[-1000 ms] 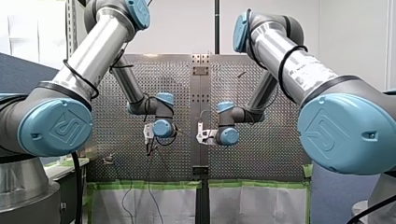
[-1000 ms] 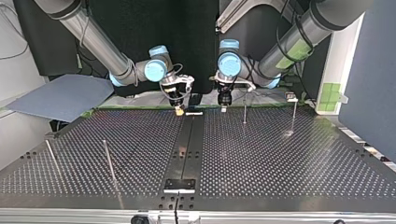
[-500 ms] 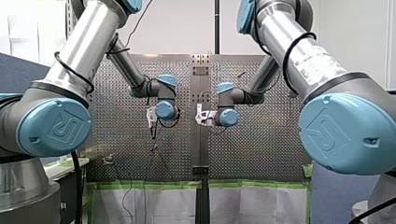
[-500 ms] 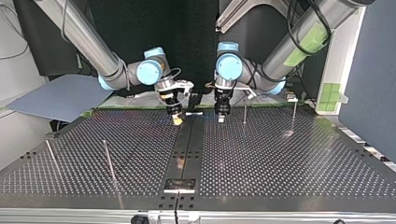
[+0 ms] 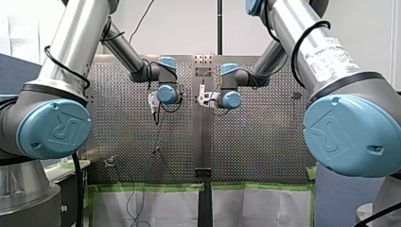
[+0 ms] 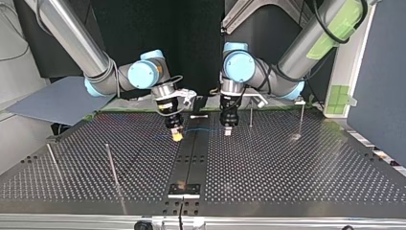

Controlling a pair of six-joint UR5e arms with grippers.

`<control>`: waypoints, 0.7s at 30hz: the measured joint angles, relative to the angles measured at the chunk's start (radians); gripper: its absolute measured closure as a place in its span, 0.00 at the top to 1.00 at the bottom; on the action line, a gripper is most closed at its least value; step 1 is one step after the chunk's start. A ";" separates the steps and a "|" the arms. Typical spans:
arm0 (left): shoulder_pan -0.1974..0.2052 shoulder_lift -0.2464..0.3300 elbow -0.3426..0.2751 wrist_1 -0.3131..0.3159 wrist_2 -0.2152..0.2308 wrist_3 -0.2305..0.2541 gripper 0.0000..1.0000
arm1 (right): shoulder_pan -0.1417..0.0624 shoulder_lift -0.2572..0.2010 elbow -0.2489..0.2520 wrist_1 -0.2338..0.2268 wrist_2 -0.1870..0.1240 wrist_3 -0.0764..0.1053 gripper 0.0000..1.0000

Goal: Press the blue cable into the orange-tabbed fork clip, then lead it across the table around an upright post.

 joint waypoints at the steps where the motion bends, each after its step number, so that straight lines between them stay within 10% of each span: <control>1: -0.001 0.010 0.006 -0.004 0.001 0.000 0.00 | 0.000 -0.011 -0.001 0.002 0.000 0.000 0.00; 21: -0.019 0.073 0.119 -0.094 0.003 0.000 0.00 | -0.015 -0.187 -0.039 0.052 0.012 0.001 0.00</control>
